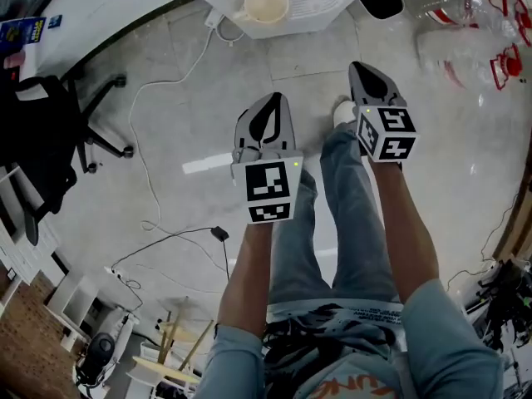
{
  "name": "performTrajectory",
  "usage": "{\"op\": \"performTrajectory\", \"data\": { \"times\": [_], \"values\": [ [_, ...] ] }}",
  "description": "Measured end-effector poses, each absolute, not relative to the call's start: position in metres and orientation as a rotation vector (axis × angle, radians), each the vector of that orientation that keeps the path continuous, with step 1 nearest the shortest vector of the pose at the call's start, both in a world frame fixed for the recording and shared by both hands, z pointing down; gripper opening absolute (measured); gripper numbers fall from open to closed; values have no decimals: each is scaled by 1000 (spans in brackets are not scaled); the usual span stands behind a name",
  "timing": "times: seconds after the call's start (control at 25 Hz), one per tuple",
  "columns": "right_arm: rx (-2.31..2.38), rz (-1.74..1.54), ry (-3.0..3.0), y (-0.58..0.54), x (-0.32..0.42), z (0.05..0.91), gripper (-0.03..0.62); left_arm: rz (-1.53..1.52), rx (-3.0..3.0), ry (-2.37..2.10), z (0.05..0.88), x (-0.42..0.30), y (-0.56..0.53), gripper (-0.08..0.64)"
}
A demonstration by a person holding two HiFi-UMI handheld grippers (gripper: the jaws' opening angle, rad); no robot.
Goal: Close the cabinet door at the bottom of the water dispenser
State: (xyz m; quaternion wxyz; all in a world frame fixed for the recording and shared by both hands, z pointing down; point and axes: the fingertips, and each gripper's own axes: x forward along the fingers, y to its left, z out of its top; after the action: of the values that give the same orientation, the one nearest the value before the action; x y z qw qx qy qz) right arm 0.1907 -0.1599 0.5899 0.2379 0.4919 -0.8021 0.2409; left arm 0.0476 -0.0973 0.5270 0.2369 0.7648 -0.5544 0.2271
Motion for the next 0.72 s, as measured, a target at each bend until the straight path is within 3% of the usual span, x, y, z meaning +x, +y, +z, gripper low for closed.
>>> {"op": "performTrajectory", "data": {
  "times": [0.6,0.72],
  "values": [
    [1373,745,-2512,-115,102,340,29,485,2173,-1748,311,8,-65,8],
    [1358,602,-2503,-104,97,294,29,405,2152,-1810,269,1,-64,8]
  ]
}}
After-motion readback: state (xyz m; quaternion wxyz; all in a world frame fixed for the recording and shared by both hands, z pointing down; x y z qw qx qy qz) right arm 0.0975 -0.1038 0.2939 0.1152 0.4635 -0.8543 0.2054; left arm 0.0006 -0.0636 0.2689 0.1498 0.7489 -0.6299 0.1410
